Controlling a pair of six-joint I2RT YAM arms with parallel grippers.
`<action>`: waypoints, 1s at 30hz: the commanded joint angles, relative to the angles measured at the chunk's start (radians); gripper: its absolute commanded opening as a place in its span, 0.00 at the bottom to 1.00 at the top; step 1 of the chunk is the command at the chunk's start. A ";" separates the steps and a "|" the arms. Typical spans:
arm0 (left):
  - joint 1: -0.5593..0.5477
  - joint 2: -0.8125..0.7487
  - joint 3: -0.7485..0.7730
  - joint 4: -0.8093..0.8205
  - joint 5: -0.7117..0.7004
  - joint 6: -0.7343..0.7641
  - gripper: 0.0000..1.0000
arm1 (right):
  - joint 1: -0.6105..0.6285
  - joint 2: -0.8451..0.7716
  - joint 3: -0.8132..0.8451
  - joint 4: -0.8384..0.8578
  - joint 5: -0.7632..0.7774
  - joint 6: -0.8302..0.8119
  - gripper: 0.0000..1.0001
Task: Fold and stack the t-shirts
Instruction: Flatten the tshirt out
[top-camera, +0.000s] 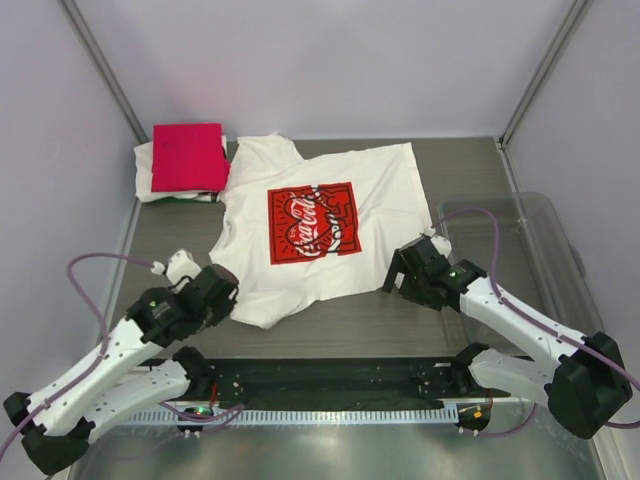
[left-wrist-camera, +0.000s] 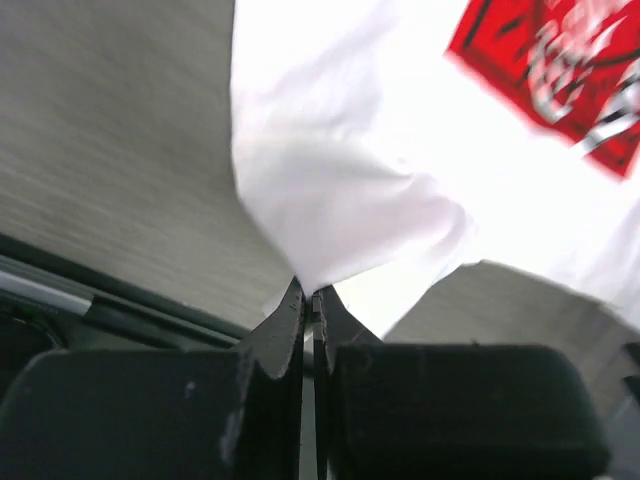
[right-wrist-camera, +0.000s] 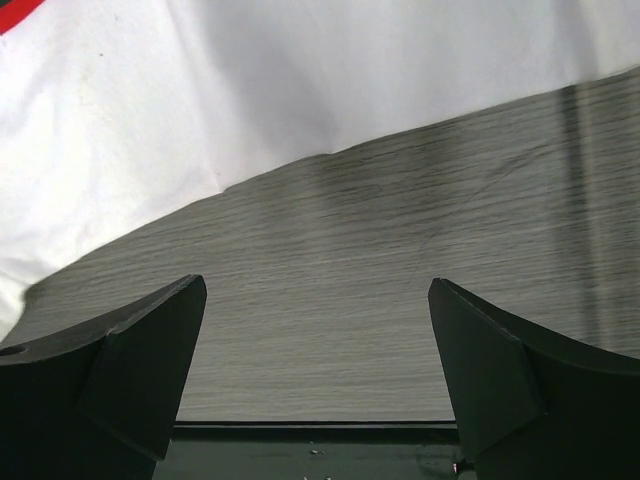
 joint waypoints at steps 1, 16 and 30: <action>0.068 0.007 0.162 -0.197 -0.210 0.119 0.00 | -0.005 0.042 0.032 0.014 0.008 -0.006 1.00; 0.243 0.030 0.377 -0.241 -0.283 0.371 0.00 | -0.017 0.108 -0.043 0.089 0.088 0.092 0.88; 0.243 0.001 0.254 -0.162 -0.209 0.363 0.00 | -0.002 0.179 -0.162 0.307 -0.108 0.125 0.63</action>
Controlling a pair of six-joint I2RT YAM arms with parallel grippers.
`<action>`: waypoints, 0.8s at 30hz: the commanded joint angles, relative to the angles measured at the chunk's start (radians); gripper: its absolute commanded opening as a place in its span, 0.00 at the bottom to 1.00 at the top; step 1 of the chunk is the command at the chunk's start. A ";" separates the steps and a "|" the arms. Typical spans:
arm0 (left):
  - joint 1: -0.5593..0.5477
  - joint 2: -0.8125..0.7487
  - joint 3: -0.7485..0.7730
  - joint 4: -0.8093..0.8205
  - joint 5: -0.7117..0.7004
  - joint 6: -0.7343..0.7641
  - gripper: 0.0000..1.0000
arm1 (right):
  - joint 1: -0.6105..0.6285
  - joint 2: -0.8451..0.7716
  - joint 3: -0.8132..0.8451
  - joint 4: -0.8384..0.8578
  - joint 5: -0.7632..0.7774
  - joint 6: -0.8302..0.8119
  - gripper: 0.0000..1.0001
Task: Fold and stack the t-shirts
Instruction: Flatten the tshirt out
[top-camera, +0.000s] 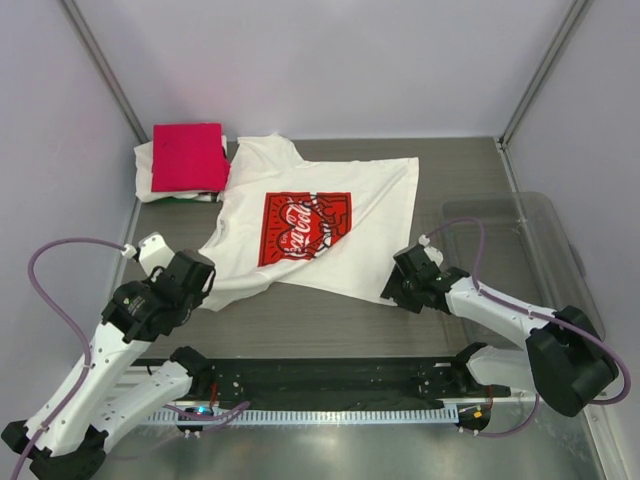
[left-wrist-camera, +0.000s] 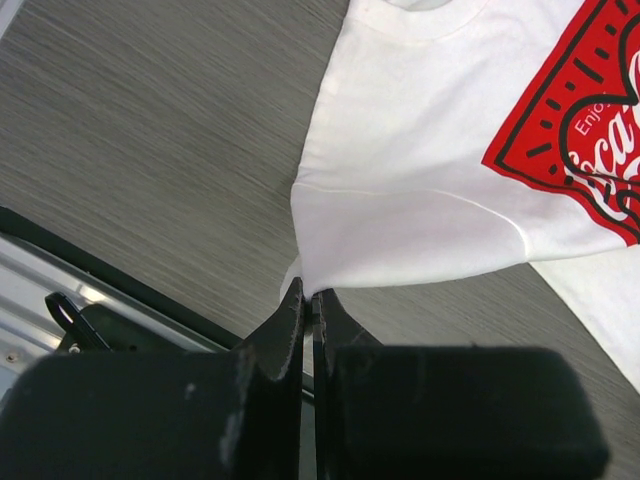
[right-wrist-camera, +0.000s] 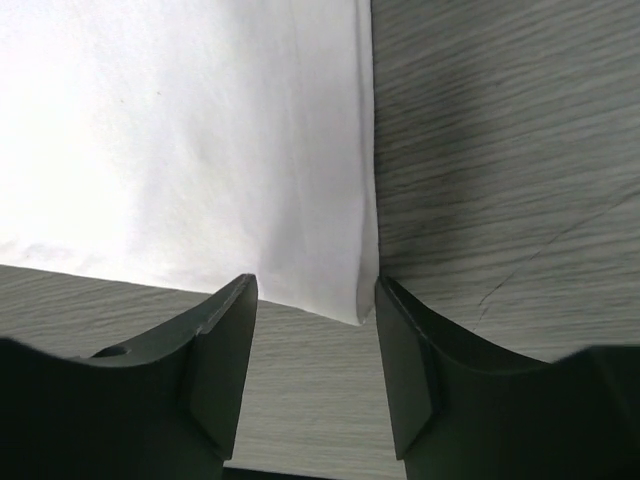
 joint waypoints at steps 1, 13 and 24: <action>0.004 -0.012 -0.011 0.018 -0.004 0.000 0.00 | 0.010 0.030 -0.038 0.060 -0.042 0.027 0.54; 0.004 0.005 0.075 -0.031 0.001 0.020 0.00 | 0.010 -0.199 0.069 -0.215 0.064 -0.012 0.01; 0.004 -0.001 0.097 -0.079 0.104 0.037 0.00 | 0.005 -0.527 0.205 -0.676 0.243 0.051 0.01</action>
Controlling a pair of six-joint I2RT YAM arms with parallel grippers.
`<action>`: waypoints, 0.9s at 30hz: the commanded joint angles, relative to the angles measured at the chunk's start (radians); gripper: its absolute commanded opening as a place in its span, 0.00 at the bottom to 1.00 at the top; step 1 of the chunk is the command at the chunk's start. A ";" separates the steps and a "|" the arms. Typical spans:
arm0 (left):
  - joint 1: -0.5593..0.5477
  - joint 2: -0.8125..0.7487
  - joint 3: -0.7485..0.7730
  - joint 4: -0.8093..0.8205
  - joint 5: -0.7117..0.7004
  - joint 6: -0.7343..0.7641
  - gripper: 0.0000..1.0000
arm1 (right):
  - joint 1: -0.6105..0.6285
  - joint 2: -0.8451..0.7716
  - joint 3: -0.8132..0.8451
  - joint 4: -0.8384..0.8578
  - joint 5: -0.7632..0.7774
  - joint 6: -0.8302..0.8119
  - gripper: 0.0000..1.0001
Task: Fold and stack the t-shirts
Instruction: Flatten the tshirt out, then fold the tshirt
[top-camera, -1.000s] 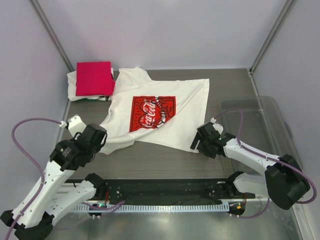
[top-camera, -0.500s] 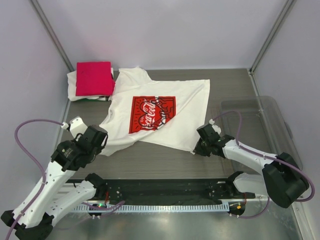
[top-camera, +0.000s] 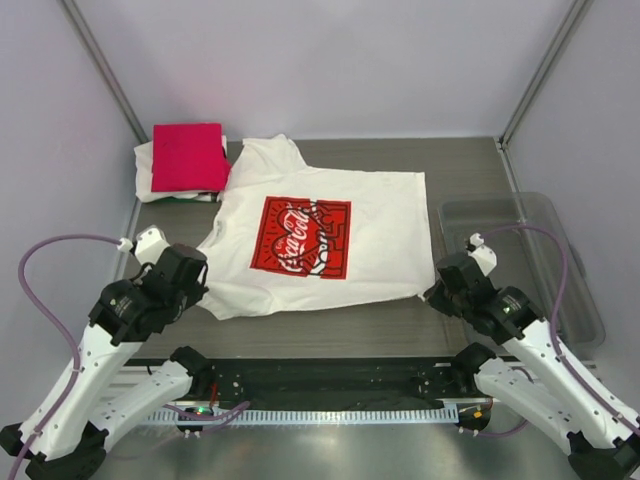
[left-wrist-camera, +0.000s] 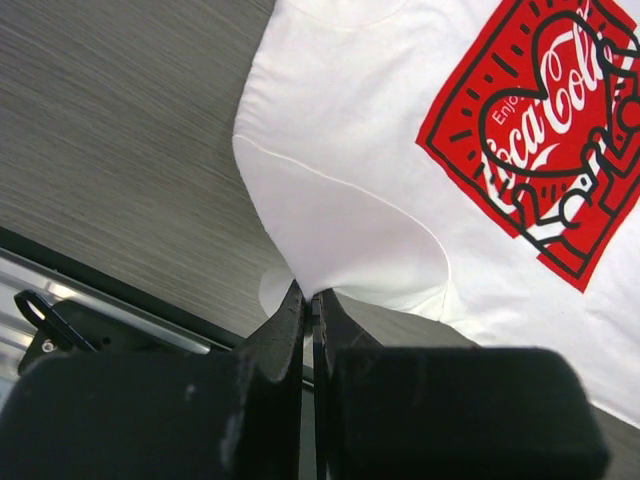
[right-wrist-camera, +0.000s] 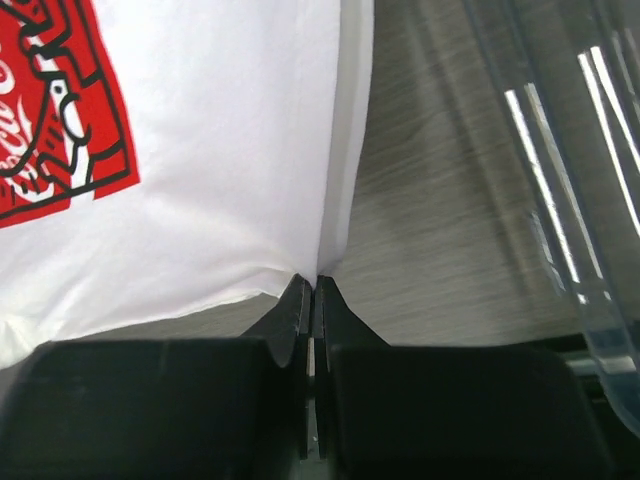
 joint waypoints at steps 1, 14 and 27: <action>0.004 -0.018 -0.006 -0.074 0.049 0.007 0.00 | -0.001 -0.047 0.038 -0.189 0.089 0.087 0.01; 0.004 0.136 0.066 -0.002 0.071 0.188 0.00 | 0.000 -0.076 0.051 -0.191 0.113 0.107 0.01; 0.156 0.620 0.480 0.156 0.025 0.499 0.00 | -0.171 0.278 0.229 0.021 0.097 -0.081 0.01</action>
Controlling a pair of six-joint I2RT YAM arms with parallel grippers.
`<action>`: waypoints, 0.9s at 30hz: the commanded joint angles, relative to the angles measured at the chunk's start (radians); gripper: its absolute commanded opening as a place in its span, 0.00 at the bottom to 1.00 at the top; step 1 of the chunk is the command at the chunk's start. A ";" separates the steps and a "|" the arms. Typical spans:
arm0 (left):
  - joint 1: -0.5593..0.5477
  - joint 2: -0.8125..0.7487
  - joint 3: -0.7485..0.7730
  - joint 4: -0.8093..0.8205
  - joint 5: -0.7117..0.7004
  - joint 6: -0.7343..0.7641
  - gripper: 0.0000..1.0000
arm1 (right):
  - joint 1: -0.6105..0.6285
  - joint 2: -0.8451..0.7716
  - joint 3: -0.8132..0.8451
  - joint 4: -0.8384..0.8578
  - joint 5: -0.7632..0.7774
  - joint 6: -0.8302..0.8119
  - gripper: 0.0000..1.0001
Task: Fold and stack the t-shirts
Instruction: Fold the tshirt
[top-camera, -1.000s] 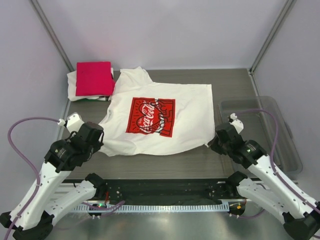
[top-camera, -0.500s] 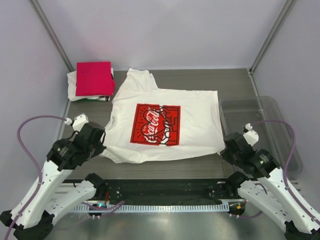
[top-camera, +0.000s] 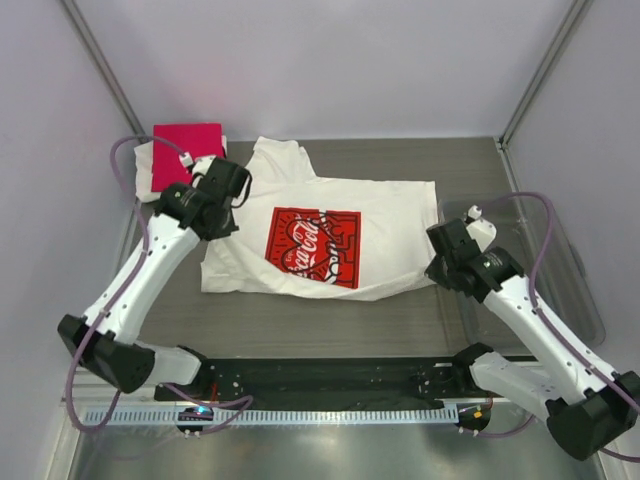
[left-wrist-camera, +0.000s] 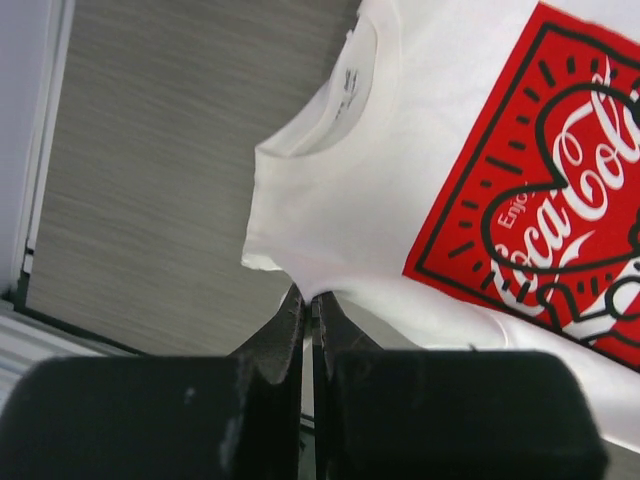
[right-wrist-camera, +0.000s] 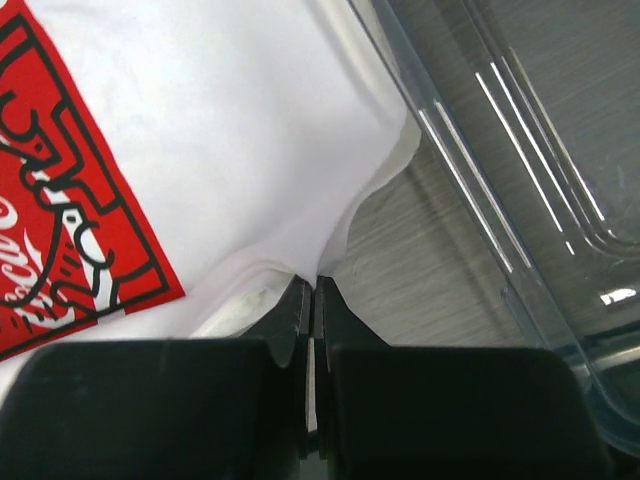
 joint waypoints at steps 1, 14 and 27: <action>0.061 0.098 0.110 0.073 -0.021 0.129 0.00 | -0.104 0.065 0.050 0.129 -0.046 -0.113 0.01; 0.185 0.531 0.424 0.127 0.086 0.253 0.00 | -0.309 0.387 0.121 0.301 -0.204 -0.237 0.01; 0.327 0.739 0.667 -0.028 0.160 0.238 0.65 | -0.379 0.571 0.251 0.327 -0.272 -0.288 0.81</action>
